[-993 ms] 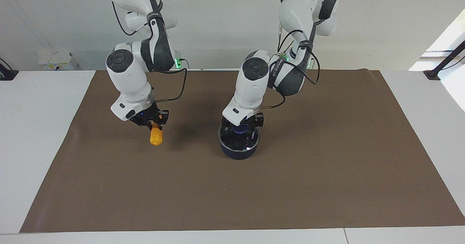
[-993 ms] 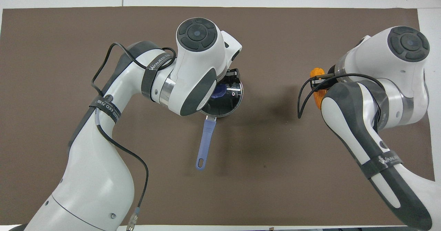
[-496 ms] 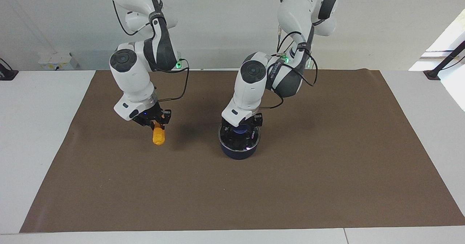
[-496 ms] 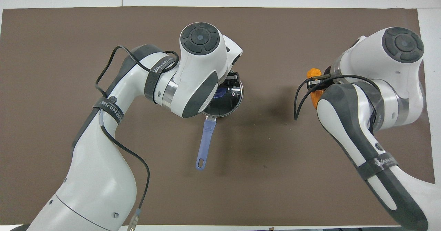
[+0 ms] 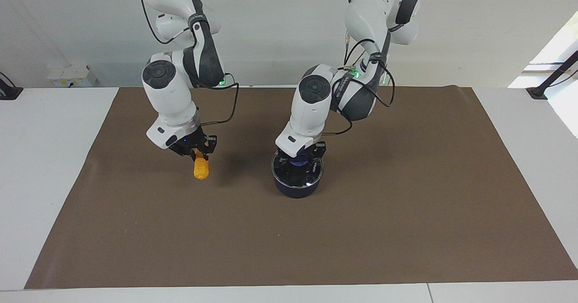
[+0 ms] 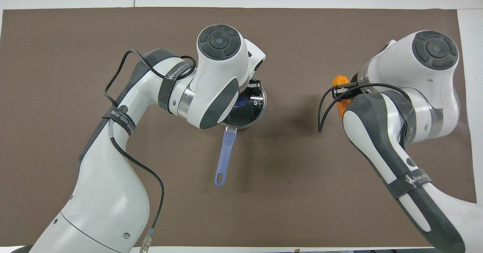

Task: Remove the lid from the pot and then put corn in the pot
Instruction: 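Grasp the blue lid knob with the left gripper while the right gripper holds the corn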

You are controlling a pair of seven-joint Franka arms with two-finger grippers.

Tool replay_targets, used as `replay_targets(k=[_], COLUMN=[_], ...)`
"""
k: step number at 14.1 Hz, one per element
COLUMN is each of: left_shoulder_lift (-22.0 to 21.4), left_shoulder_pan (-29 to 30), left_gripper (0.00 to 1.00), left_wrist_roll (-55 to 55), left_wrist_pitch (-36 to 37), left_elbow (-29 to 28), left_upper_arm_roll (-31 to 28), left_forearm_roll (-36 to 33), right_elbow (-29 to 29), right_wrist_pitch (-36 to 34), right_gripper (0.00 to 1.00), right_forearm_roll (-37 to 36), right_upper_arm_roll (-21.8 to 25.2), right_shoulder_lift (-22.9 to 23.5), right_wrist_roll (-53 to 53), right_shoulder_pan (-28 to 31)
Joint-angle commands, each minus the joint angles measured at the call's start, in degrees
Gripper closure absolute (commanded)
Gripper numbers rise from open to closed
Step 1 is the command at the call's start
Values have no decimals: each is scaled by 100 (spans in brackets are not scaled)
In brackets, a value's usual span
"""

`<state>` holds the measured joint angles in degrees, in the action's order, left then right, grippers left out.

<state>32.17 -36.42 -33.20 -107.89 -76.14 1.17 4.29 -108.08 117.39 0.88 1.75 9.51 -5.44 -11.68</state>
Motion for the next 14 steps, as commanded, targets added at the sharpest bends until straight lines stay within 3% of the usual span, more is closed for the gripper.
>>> replay_targets(k=[1, 6, 10, 14], left_shoulder_lift=[-105, -210, -614, -983], left_shoulder_pan=[-50, 20, 178, 748], left_gripper=[42, 54, 59, 63], left_wrist_roll=[-46, -29, -2, 530], left_wrist_pitch=[111, 233, 549, 988], left_elbow=[-103, -85, -68, -41], left_upper_arm_roll=[-56, -64, -73, -73], left_forearm_roll=[-51, -8, 132, 151], right_elbow=[85, 198, 1041, 1621], right_wrist_pitch=[-76, -146, -874, -832], right_gripper=[100, 100, 100, 100], right_forearm_roll=[61, 61, 70, 349], right_upper_arm_roll=[-34, -87, -113, -175], right_shoulder_lift=[33, 33, 234, 498], right_wrist_roll=[-106, -141, -613, -1692], right_shoulder_pan=[8, -1, -298, -947])
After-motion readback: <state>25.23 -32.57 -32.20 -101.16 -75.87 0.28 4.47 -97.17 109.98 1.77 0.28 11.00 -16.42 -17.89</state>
